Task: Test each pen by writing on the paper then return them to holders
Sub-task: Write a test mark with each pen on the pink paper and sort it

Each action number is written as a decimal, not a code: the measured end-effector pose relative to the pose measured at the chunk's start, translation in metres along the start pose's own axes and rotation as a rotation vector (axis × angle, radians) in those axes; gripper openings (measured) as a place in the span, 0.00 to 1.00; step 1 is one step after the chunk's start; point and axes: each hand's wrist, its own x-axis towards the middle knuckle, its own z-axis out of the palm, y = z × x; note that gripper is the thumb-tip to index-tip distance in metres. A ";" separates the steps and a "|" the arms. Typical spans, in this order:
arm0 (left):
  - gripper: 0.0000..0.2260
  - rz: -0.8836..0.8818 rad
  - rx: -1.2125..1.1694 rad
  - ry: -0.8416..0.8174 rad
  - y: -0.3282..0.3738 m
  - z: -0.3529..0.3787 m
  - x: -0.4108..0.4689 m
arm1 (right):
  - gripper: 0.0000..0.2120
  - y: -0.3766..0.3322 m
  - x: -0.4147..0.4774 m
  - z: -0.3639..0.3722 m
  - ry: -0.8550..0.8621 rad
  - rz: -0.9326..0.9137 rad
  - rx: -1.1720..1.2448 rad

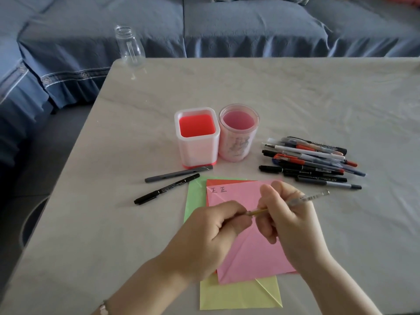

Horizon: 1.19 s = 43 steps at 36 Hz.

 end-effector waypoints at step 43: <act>0.10 -0.696 0.435 0.954 -0.192 -0.260 -0.108 | 0.06 0.051 0.046 0.219 -0.623 0.199 -0.474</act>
